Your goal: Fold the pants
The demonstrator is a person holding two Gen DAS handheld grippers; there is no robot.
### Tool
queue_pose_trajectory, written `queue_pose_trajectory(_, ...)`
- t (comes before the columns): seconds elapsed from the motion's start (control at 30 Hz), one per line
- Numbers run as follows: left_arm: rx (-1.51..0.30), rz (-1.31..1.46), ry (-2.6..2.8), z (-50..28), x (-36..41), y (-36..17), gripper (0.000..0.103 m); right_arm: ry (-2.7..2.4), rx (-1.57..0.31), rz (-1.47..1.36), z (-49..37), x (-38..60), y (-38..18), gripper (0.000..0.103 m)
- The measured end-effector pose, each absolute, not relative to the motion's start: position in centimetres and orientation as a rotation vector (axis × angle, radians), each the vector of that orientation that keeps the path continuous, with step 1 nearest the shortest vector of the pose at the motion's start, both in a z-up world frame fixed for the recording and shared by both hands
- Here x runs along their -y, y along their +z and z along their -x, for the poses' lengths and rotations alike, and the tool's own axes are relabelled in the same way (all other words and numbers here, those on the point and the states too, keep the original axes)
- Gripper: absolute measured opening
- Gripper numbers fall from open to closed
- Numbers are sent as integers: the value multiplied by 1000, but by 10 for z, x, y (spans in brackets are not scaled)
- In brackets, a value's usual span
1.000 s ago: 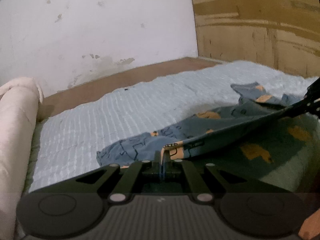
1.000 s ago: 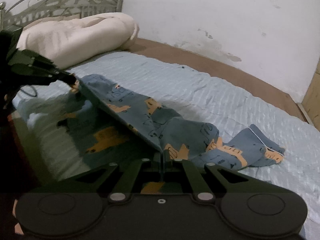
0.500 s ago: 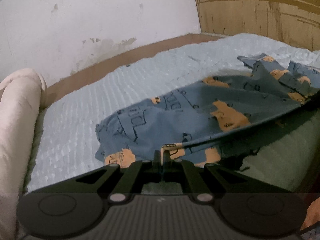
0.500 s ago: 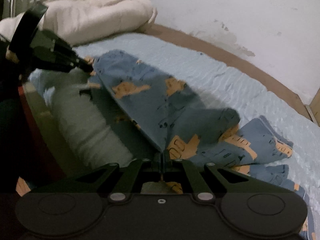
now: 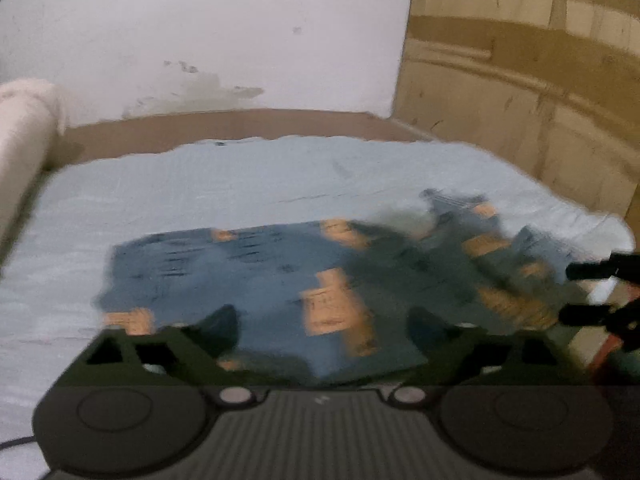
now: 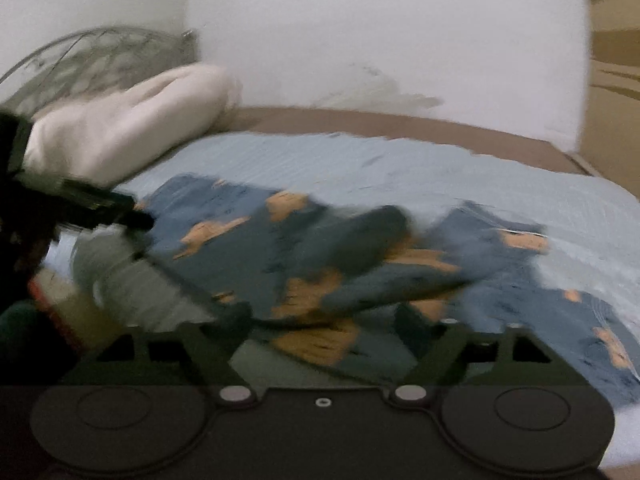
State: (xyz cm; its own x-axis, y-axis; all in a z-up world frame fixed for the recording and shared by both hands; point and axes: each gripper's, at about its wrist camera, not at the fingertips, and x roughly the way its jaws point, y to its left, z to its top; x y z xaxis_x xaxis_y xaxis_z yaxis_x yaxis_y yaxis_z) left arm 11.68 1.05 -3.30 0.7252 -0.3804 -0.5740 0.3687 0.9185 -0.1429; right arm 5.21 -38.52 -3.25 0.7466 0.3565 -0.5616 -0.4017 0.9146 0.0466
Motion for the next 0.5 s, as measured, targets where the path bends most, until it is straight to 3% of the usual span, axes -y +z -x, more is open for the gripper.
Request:
queue_pose_trajectory(0.03,-631,48,-430,-118,1,-32,103,376,-588,64,-52,395,-32,98)
queue_pose_trajectory(0.1,-631,91,-471,-124,23,-32,103,279,-565,25,-51,420,-31,102)
queue_pose_trajectory(0.3,-619,125,-646,-146,102,-36,103,190,-595,-130,-91,495,-26,102)
queue_pose_trajectory(0.37,-656,154,-689,-154,121,-41,103,227,-649,-163,-124,508,-21,102)
queue_pose_trajectory(0.5,-749,240,-668,-171,144,-57,96,302,-727,-101,-195,496,-13,90)
